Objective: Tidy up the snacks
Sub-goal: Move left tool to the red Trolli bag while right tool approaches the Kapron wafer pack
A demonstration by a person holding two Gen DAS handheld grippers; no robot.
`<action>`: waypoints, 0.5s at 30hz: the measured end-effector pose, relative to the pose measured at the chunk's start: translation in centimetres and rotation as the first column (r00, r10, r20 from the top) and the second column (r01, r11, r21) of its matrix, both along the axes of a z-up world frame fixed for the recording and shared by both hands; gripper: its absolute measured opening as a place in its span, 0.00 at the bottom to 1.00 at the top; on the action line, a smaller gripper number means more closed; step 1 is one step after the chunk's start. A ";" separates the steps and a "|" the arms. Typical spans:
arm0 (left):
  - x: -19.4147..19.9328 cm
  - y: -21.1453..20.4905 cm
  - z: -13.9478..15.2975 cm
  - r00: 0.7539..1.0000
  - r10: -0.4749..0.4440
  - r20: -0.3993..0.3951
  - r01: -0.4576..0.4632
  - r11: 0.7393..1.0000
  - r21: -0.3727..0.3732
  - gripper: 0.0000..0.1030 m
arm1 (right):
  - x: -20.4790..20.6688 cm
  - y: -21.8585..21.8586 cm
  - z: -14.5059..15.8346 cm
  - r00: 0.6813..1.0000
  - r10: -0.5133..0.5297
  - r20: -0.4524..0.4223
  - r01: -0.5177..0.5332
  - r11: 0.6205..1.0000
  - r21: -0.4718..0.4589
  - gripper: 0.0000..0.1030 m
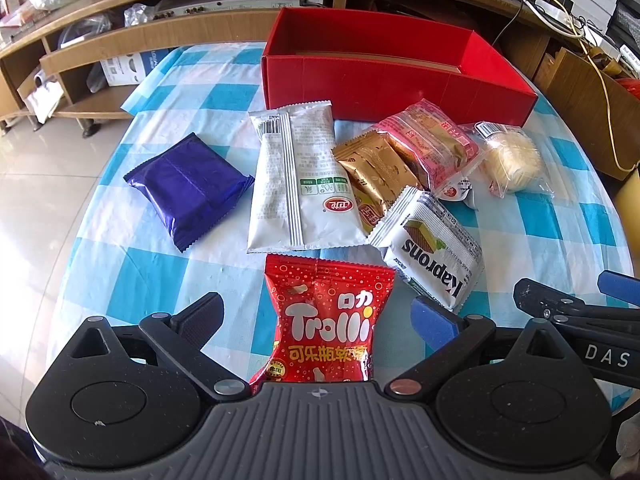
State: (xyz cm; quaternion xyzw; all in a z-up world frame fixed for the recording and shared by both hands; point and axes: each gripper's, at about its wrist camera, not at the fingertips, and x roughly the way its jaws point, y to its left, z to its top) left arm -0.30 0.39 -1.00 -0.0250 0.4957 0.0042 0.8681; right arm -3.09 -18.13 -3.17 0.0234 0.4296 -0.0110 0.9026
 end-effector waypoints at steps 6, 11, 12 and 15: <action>-0.1 0.0 -0.2 1.000 0.000 0.005 0.000 0.999 0.034 0.98 | 0.1 0.0 -0.1 1.000 0.002 -0.004 -0.002 1.000 -0.001 1.00; 0.0 0.2 -0.4 1.000 0.007 -0.004 -0.007 0.998 0.062 0.97 | 0.2 0.4 -0.2 1.000 0.013 -0.009 -0.013 1.000 -0.012 1.00; 0.0 0.3 -0.4 1.000 0.011 -0.011 -0.010 0.997 0.077 0.97 | 0.3 0.5 -0.2 1.000 0.018 -0.012 -0.018 1.000 -0.016 1.00; 0.2 0.8 -0.5 0.999 0.026 -0.018 -0.025 0.998 0.058 0.98 | 0.7 1.0 -0.2 0.999 0.038 -0.013 -0.038 0.999 -0.031 1.00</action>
